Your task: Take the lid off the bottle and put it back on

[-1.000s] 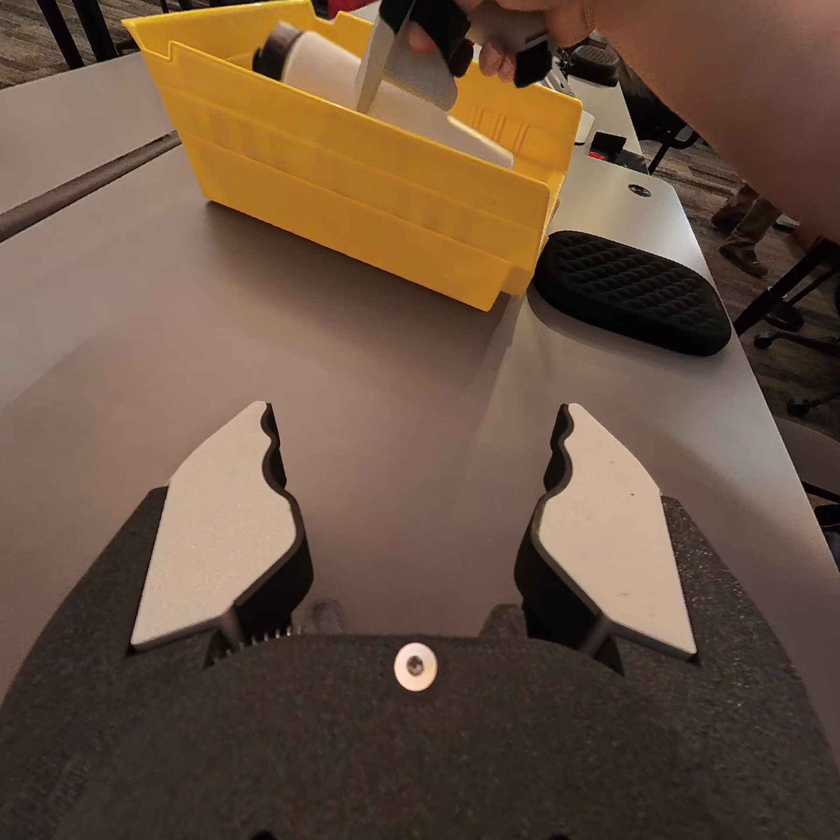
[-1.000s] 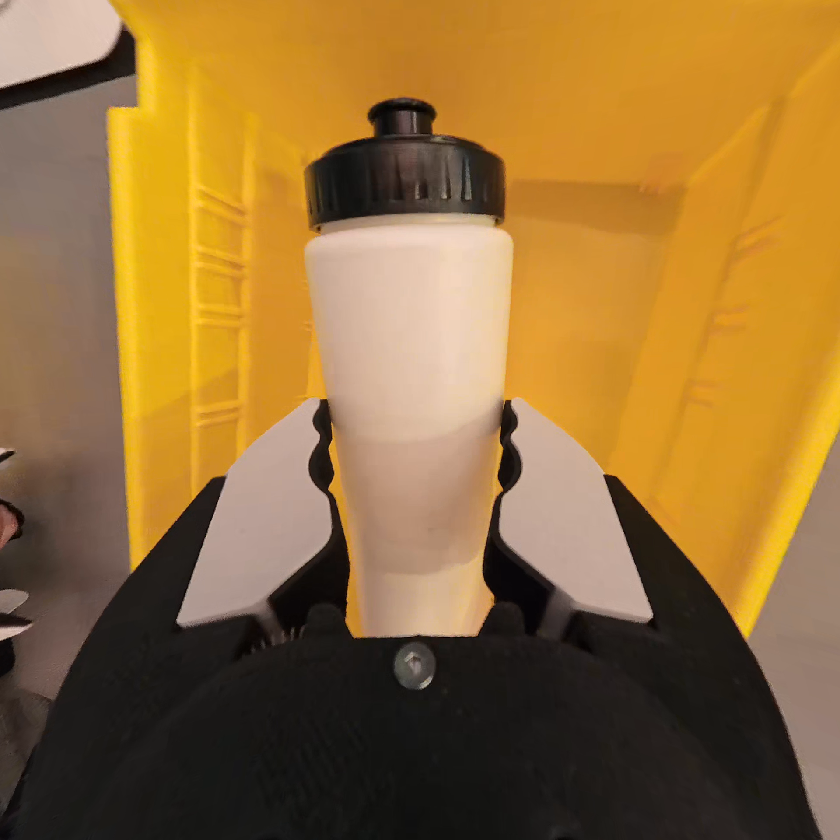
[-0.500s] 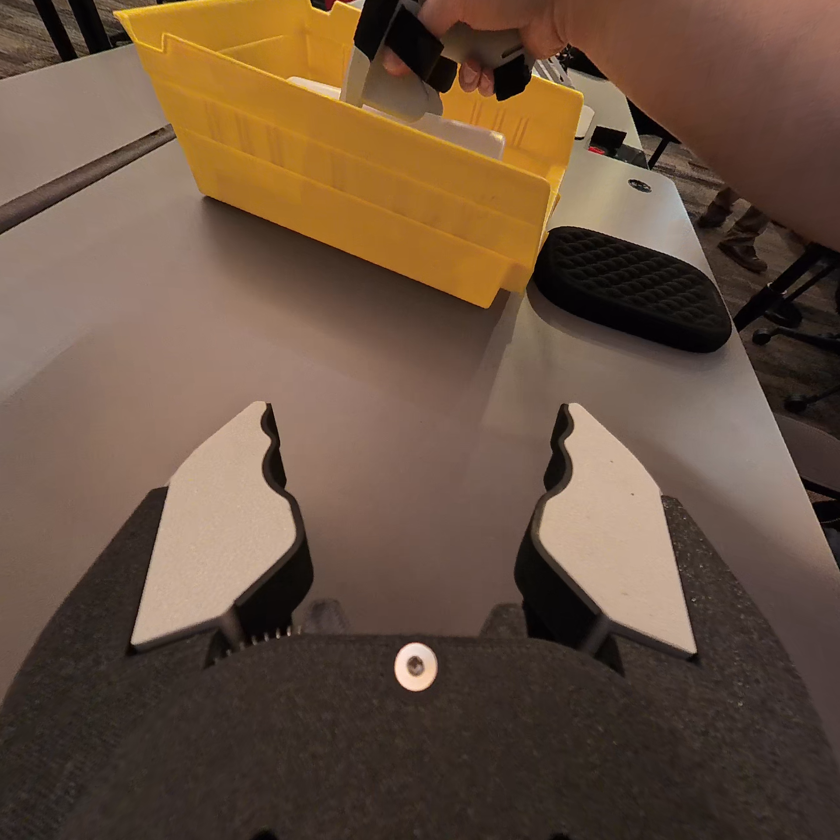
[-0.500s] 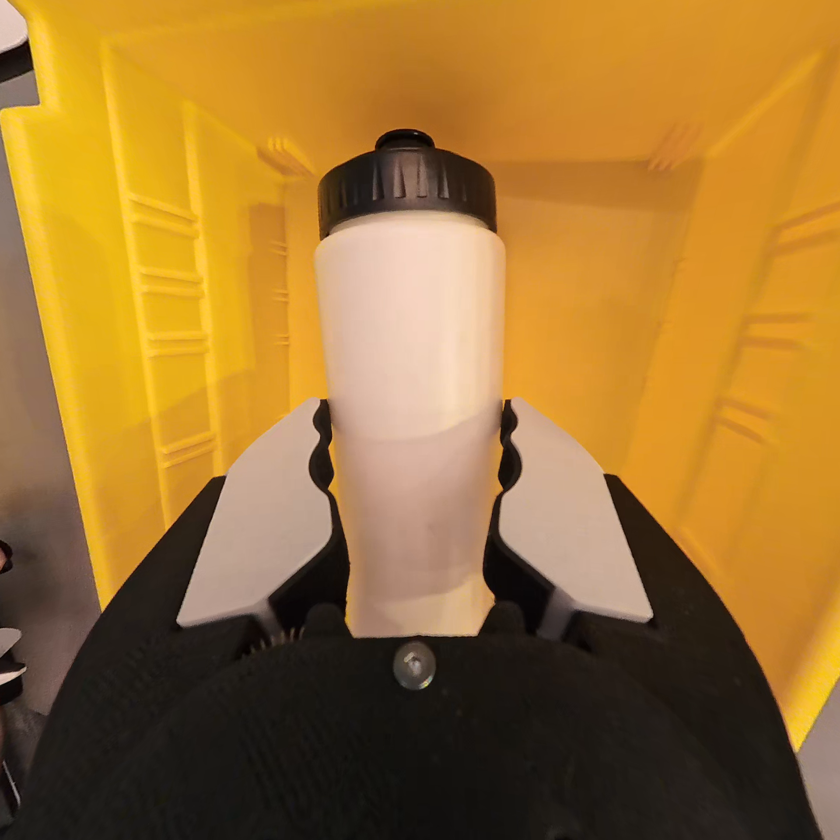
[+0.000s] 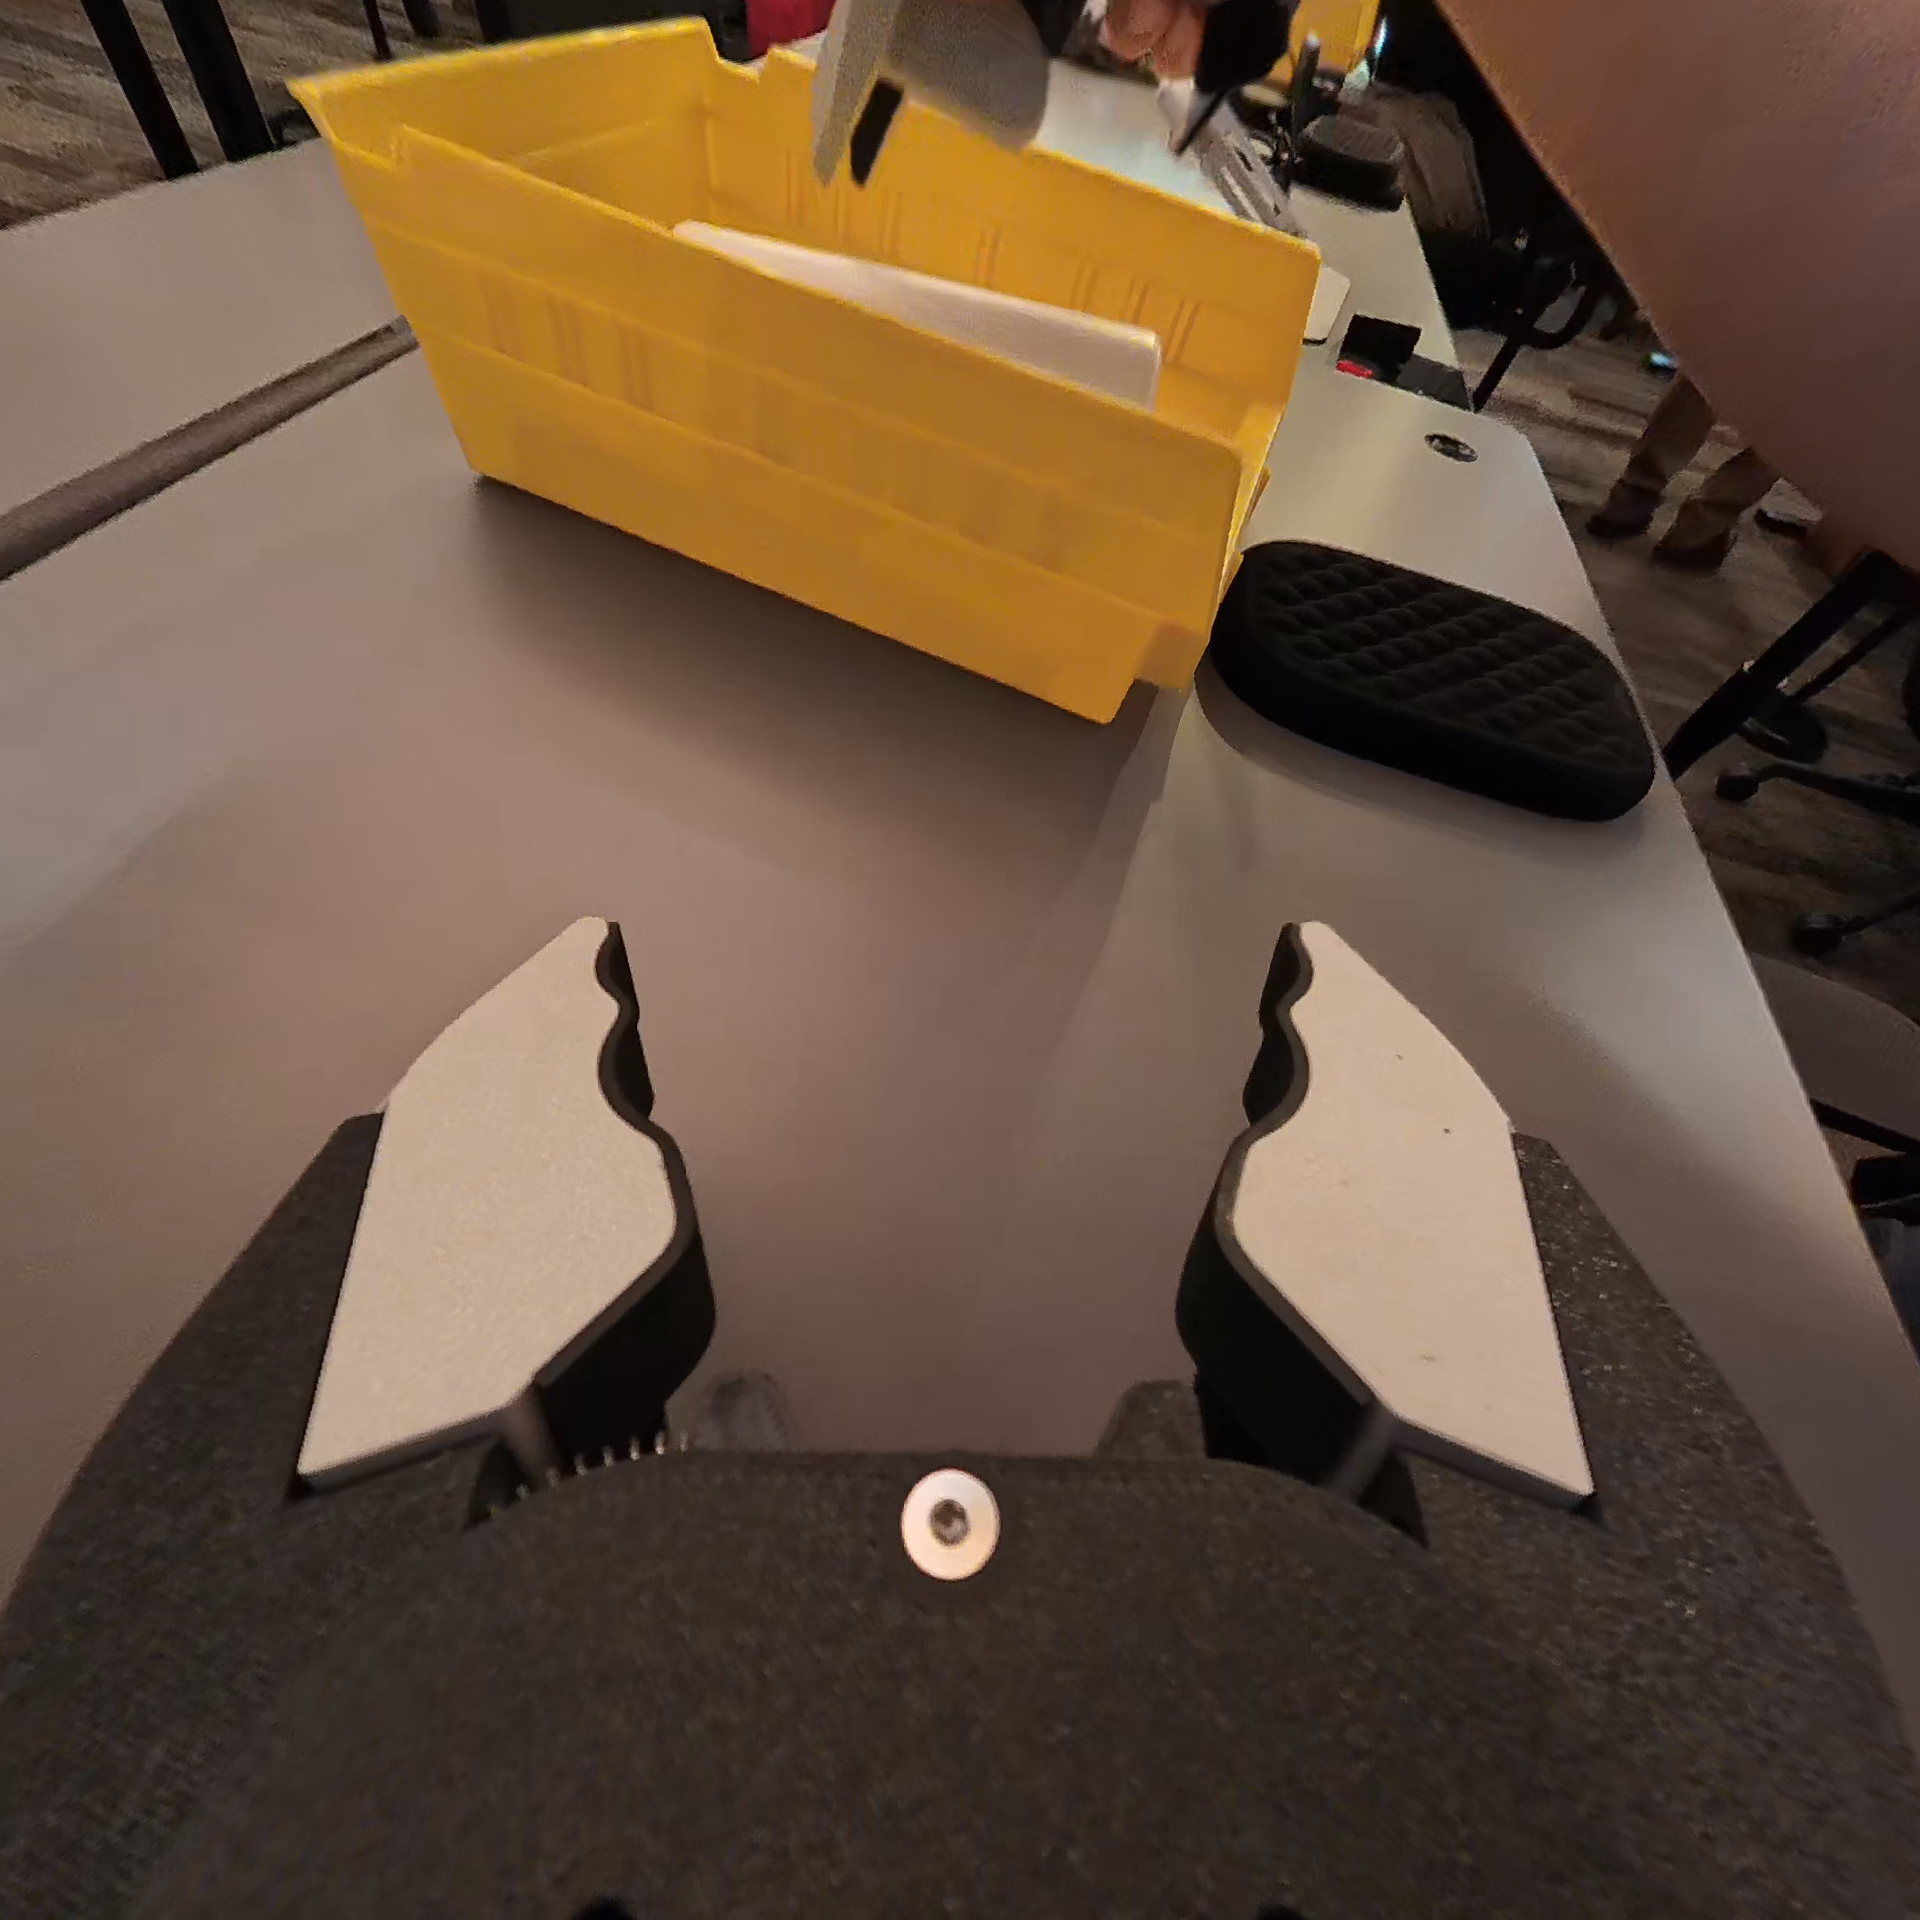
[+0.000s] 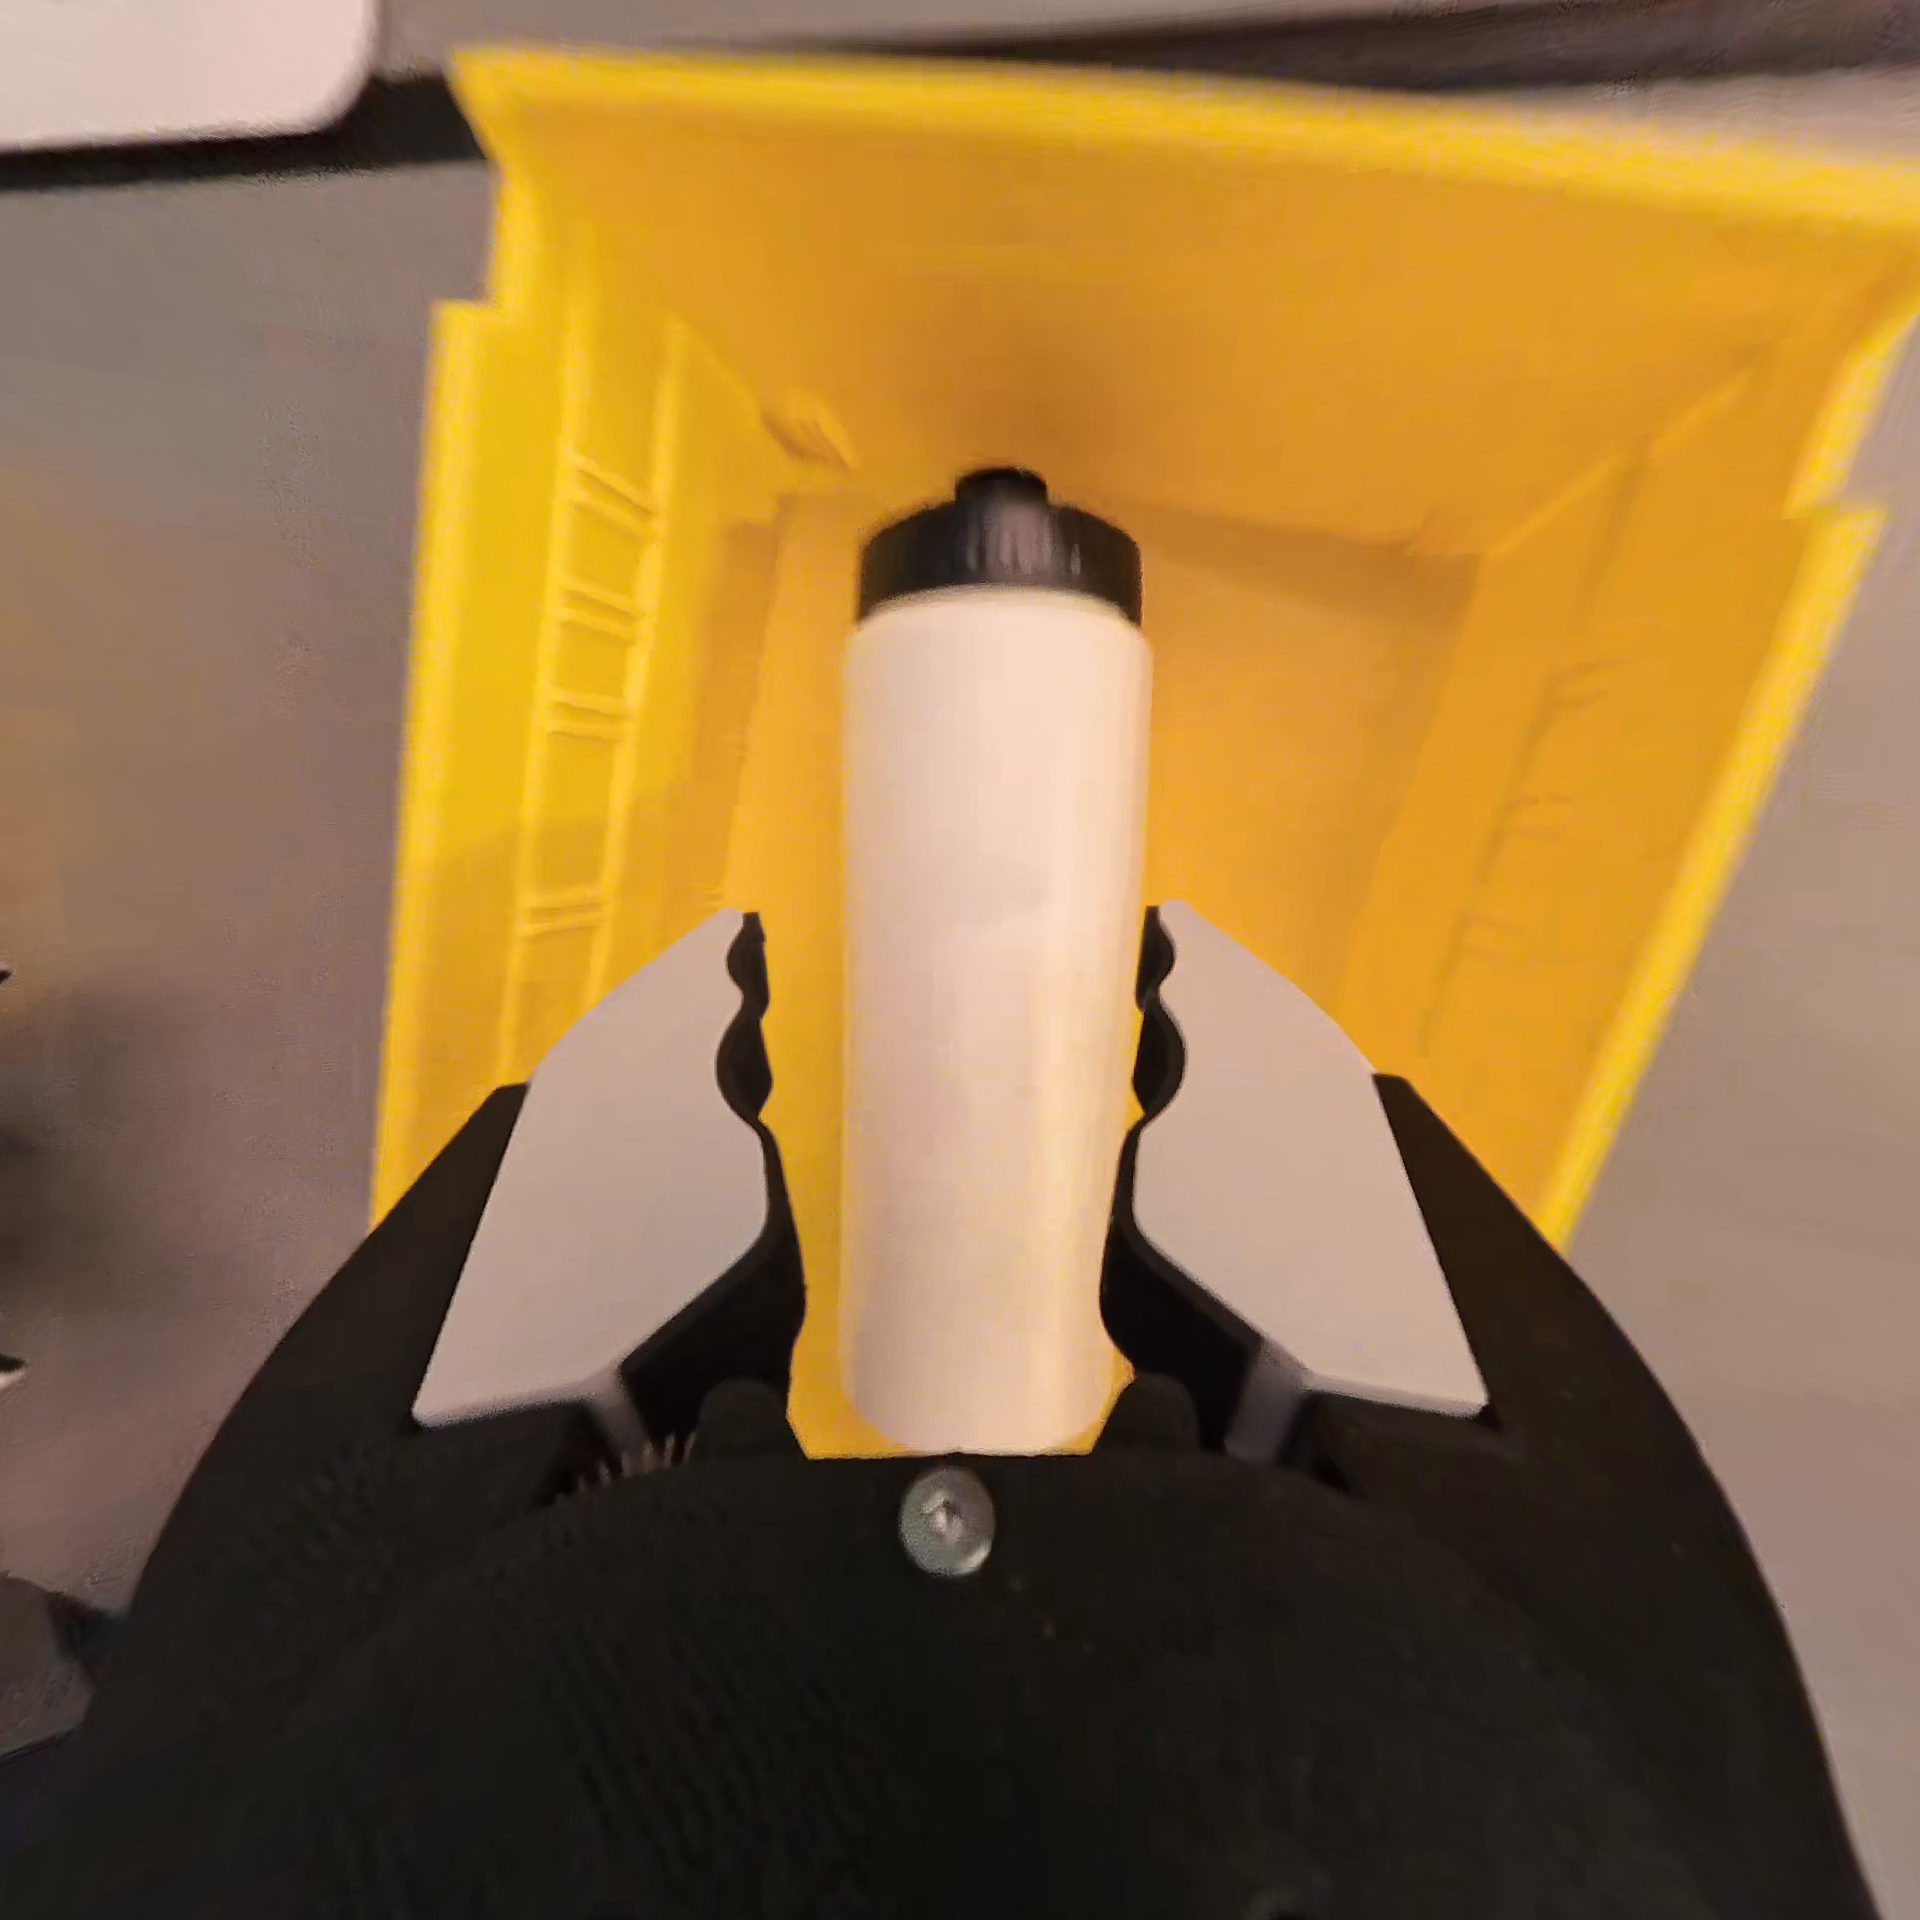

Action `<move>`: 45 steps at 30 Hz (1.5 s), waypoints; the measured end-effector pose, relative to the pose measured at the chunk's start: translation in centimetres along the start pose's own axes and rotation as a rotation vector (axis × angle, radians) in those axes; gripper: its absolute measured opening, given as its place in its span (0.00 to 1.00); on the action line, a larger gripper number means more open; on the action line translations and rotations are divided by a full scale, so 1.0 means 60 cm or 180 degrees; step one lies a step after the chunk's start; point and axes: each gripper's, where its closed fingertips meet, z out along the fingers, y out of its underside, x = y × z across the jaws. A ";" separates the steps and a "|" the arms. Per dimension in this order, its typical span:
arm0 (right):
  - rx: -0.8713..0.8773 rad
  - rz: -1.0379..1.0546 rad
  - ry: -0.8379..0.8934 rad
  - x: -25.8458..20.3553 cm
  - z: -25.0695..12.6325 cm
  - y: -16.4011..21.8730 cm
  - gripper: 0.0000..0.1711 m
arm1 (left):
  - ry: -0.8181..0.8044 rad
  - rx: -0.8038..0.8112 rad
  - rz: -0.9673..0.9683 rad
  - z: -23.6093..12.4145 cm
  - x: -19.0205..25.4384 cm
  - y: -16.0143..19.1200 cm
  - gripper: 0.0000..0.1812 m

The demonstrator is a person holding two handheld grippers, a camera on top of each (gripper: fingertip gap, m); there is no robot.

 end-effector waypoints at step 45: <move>-0.0212 0.0522 -0.0318 0.151 -0.032 0.100 0.08 | -0.2797 -0.1975 -0.2644 -0.639 -0.217 0.263 0.18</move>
